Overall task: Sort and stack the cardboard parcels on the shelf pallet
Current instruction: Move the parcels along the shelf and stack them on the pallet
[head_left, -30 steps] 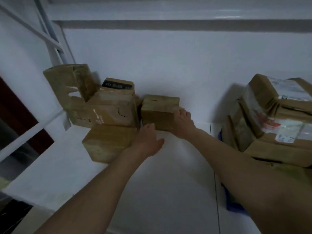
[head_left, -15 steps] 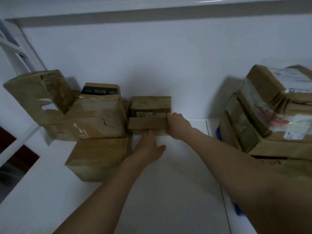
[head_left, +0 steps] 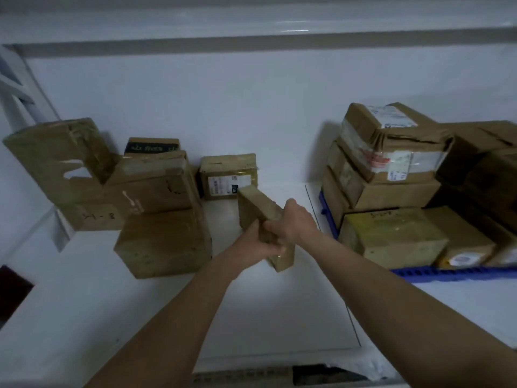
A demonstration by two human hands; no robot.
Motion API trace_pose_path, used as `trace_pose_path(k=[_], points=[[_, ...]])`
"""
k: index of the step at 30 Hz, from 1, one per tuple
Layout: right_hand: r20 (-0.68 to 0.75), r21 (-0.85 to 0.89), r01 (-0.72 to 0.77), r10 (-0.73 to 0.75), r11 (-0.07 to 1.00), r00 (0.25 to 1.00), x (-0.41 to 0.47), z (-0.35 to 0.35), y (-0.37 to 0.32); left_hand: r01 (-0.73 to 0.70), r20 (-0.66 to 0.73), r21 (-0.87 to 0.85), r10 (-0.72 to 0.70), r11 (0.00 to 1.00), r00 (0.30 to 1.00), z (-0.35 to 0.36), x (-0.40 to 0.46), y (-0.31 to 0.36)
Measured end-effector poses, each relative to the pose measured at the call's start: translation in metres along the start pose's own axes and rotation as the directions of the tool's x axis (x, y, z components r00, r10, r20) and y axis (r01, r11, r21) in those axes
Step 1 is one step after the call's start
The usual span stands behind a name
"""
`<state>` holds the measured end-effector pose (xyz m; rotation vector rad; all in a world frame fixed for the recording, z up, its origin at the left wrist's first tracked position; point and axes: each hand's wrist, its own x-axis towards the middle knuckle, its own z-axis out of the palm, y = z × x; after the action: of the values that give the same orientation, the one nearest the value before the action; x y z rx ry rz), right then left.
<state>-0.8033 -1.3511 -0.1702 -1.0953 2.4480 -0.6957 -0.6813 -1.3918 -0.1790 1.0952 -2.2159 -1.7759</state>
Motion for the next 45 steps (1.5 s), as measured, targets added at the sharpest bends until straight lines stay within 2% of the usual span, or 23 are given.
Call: trace_pose_path(k=[4,11,18,21,25,30,35,39,45], points=[[0.088,0.162,0.009,-0.024,0.987,0.996,-0.040,-0.009,0.004,-0.081,0.018,-0.015,0.081,0.997,0.997,0.013,-0.025,-0.001],[0.001,0.212,0.105,-0.108,0.972,0.994,-0.094,-0.048,0.002,-0.236,0.005,0.071,0.236,0.969,0.972,0.027,-0.069,0.027],[-0.216,0.251,0.236,-0.184,0.939,0.959,-0.138,-0.122,0.008,-0.417,-0.017,0.000,0.417,0.909,0.909,0.062,-0.110,0.087],[-0.317,0.294,0.293,-0.196,0.910,0.928,-0.155,-0.160,0.013,-0.490,-0.049,0.066,0.494,0.869,0.868,0.080,-0.119,0.120],[-0.419,0.296,0.324,-0.183,0.899,0.889,-0.173,-0.216,0.037,-0.533,-0.031,0.073,0.537,0.843,0.843,0.112,-0.117,0.168],[-0.494,0.214,0.293,-0.155,0.932,0.856,-0.179,-0.295,0.085,-0.555,-0.016,0.105,0.559,0.825,0.829,0.172,-0.107,0.235],[-0.527,0.183,0.276,-0.143,0.944,0.838,-0.163,-0.356,0.134,-0.560,0.004,-0.059,0.562,0.826,0.827,0.227,-0.085,0.286],[-0.494,0.174,0.230,-0.118,0.958,0.862,-0.139,-0.373,0.167,-0.493,0.004,-0.111,0.496,0.863,0.868,0.258,-0.060,0.303],[-0.461,0.217,0.155,-0.039,0.964,0.887,-0.096,-0.368,0.202,-0.411,-0.050,-0.036,0.409,0.911,0.911,0.272,-0.021,0.315]])
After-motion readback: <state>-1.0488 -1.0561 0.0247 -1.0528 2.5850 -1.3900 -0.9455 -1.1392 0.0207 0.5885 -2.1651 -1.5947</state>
